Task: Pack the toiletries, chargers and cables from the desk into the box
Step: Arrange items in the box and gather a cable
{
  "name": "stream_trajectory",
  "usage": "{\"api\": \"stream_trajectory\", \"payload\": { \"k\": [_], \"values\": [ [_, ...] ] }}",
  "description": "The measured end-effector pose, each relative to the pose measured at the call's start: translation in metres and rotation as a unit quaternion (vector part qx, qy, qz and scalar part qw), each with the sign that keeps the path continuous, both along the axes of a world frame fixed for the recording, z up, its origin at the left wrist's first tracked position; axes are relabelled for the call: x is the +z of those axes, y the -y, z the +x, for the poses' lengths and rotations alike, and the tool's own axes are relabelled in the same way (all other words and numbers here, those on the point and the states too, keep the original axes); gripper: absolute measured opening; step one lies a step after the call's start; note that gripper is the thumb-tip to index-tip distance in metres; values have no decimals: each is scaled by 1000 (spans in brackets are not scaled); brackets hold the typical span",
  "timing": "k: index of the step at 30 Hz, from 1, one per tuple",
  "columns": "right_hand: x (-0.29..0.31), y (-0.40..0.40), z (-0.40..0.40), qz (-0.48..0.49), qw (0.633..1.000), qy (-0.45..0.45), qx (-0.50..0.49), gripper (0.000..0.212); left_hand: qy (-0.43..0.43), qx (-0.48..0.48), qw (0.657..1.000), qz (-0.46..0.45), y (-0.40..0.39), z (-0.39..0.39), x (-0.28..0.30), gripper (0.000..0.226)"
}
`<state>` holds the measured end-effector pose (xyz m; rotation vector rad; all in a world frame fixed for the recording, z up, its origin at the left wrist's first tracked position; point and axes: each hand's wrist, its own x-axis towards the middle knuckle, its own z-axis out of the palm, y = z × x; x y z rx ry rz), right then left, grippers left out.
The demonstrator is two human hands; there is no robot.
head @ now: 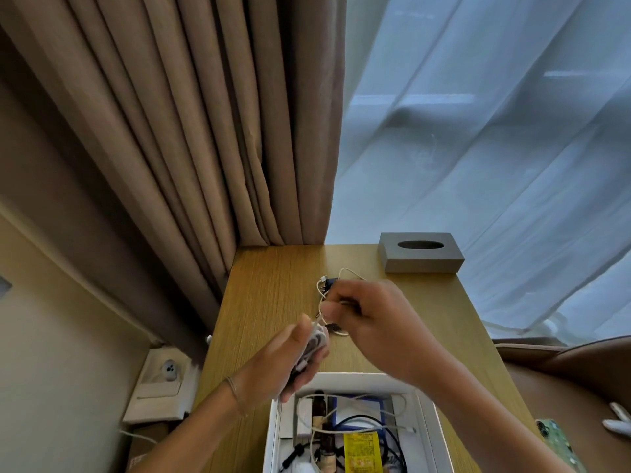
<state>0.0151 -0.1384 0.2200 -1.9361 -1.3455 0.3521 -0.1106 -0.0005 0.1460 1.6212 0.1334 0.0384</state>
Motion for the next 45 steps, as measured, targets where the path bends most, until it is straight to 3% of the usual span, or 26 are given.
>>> {"api": "stream_trajectory", "payload": {
  "k": [4, 8, 11, 18, 20, 22, 26, 31, 33, 36, 39, 42, 45],
  "values": [
    [-13, -7, 13, 47, 997, 48, -45, 21, -5, -59, 998, -10, 5, -2, 6, 62],
    [-36, -8, 13, 51, 989, 109, -88, 23, 1, 116, 993, -21, 7, -1, 3, 52],
    [-60, -12, 6, 5, 992, 88, -94, 24, -37, 214, 975, -49, 8, 4, 1, 52],
    [-111, -13, -40, -102, 993, 22, -48, 26, -8, 331, 890, -315, 1, 16, -7, 60],
    [-117, -8, -49, -115, 992, -25, -35, 31, -16, 356, 889, -288, 0, 16, -10, 55],
    [-115, -2, -51, -118, 991, -63, -22, 35, -23, 379, 902, -207, 0, 15, -15, 52],
    [-97, 10, -44, -149, 986, -70, 28, 26, -31, 407, 906, -109, -1, 12, -28, 51],
    [-74, 23, -26, -107, 992, -54, -37, 13, -44, 340, 939, -1, 4, 11, -38, 51],
    [-72, 25, -20, -39, 988, -133, -72, 9, -68, 284, 956, 1, 10, 11, -39, 54],
    [-70, 25, -16, 31, 949, -311, -38, 7, -99, 162, 981, -37, 19, 6, -40, 69],
    [-75, 21, -12, 34, 949, -311, -30, 12, -104, 21, 994, -9, 24, -2, -44, 85],
    [-82, 18, -10, 33, 951, -303, -47, 16, -113, -55, 992, 22, 31, -6, -45, 73],
    [-92, 19, -6, 16, 937, -341, -78, 12, -121, -33, 991, 44, 35, -5, -53, 56]
  ]
}}
